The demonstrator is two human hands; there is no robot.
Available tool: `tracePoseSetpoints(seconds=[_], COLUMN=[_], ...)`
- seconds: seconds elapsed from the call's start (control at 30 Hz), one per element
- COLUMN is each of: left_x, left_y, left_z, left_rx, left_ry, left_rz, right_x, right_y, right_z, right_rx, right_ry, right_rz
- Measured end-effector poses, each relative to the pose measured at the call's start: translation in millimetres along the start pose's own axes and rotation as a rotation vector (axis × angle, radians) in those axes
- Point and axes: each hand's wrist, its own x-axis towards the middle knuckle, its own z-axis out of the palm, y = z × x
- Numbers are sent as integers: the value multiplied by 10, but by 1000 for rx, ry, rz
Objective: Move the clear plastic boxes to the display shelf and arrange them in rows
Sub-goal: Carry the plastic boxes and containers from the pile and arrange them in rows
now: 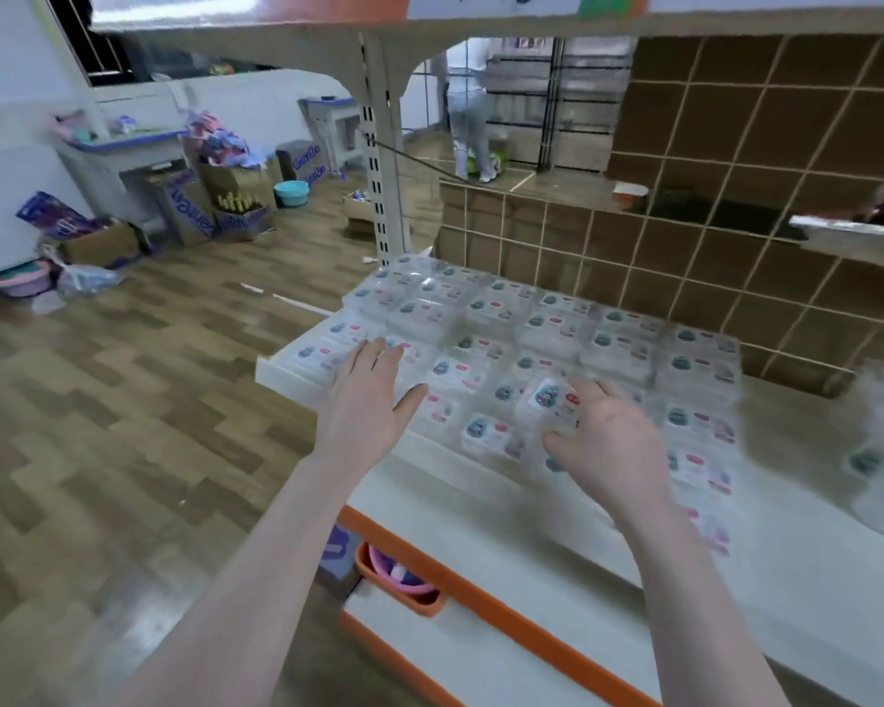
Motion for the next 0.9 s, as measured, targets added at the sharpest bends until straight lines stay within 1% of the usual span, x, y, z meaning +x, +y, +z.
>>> tracePoseSetpoints(seconds=[0.13,0.27,0.4,0.53,0.63,0.83,0.9], left_x=[385,617,771,877,919,919,918], left_y=[-262,-487,-718,-864,-963,-1027,-1031], left_z=[-10,67,204,303,396,501,514], left_rx=[-25,-61,-52,-84,-81,-132,-141], left_ry=[2,4,-20,-55,-66,-31,-21], left_rz=[-28,-15,39,78,108,120,110], right_x=[451,754,1020,1142,1202,1239,1238], right_y=[-273,-501,-718,-879,-923,-875,-846], right_z=[59,150,265,388,463,537,552], right_rx=[-21,-23,-55,-80,-84,-35,-9], right_ry=[-21,-38,-92,-107,-106,-97,-93], right_rz=[-24,-45,1,41,18,87,84])
